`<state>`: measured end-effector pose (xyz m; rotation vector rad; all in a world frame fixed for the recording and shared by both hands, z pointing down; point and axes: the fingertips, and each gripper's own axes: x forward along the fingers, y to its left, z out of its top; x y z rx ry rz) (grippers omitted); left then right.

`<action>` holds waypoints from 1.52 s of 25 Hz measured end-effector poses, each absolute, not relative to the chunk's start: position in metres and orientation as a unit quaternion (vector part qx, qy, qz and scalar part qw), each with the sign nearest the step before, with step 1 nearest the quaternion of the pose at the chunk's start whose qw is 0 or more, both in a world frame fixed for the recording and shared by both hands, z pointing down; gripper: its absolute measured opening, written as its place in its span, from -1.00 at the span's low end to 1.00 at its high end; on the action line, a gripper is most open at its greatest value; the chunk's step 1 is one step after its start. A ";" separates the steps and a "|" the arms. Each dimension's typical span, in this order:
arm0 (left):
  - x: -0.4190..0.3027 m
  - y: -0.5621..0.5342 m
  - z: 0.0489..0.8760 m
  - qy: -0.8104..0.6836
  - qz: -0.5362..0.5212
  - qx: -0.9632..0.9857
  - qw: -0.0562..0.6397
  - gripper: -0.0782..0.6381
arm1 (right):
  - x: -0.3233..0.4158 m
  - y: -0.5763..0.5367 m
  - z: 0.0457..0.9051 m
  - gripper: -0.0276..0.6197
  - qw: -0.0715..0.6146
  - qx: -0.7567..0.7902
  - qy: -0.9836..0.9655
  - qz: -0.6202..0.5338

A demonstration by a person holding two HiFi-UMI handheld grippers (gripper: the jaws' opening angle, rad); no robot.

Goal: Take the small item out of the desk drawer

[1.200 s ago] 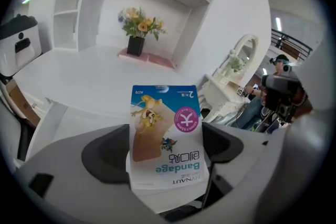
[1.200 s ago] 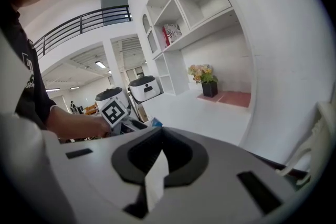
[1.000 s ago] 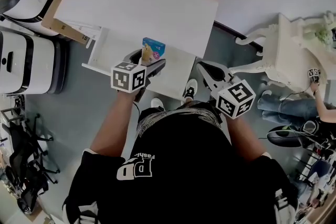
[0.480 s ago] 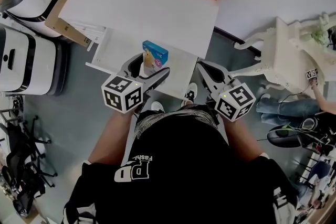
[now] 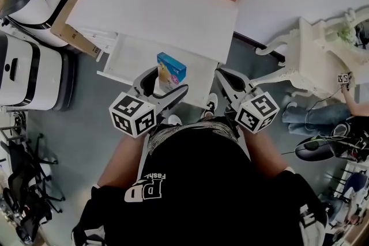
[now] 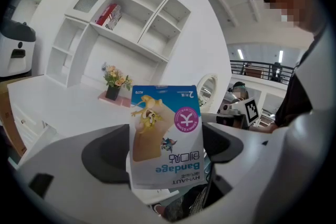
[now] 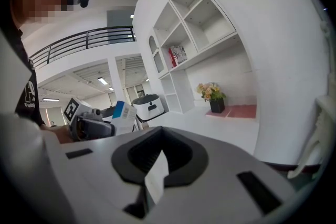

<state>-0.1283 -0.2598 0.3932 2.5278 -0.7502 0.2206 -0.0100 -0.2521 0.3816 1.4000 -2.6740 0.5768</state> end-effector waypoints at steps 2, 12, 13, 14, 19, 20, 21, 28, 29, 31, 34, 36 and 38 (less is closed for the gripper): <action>-0.131 -0.255 0.390 -0.273 0.080 0.929 0.238 0.40 | -0.014 -0.247 0.382 -0.89 0.038 0.455 -0.870 0.184; -0.145 -0.235 0.382 -0.262 0.077 0.937 0.220 0.40 | -0.029 -0.226 0.377 -0.89 0.033 0.463 -0.867 0.181; -0.145 -0.234 0.382 -0.261 0.078 0.937 0.219 0.40 | -0.029 -0.225 0.377 -0.89 0.033 0.464 -0.867 0.179; -0.145 -0.233 0.382 -0.260 0.078 0.938 0.218 0.40 | -0.030 -0.225 0.376 -0.89 0.032 0.465 -0.867 0.177; -0.145 -0.227 0.379 -0.265 0.072 0.938 0.212 0.40 | -0.027 -0.223 0.372 -0.89 0.035 0.465 -0.868 0.171; -0.147 -0.226 0.378 -0.267 0.070 0.938 0.211 0.40 | -0.026 -0.223 0.371 -0.89 0.036 0.464 -0.869 0.169; -0.147 -0.225 0.378 -0.270 0.069 0.937 0.211 0.40 | -0.026 -0.223 0.370 -0.89 0.037 0.463 -0.870 0.167; -0.135 -0.212 0.376 -0.292 0.055 0.932 0.209 0.40 | -0.011 -0.215 0.364 -0.89 0.043 0.448 -0.880 0.150; -0.133 -0.210 0.376 -0.296 0.054 0.930 0.210 0.40 | -0.009 -0.212 0.364 -0.89 0.044 0.445 -0.882 0.149; -0.127 -0.205 0.377 -0.305 0.051 0.927 0.212 0.40 | -0.003 -0.205 0.364 -0.89 0.049 0.437 -0.886 0.149; -0.113 -0.194 0.375 -0.320 0.044 0.921 0.217 0.40 | 0.012 -0.190 0.365 -0.89 0.055 0.422 -0.892 0.153; -0.103 -0.185 0.373 -0.330 0.038 0.917 0.218 0.40 | 0.024 -0.178 0.366 -0.89 0.053 0.416 -0.894 0.158; -0.092 -0.174 0.372 -0.340 0.031 0.914 0.219 0.40 | 0.036 -0.165 0.369 -0.89 0.053 0.408 -0.897 0.163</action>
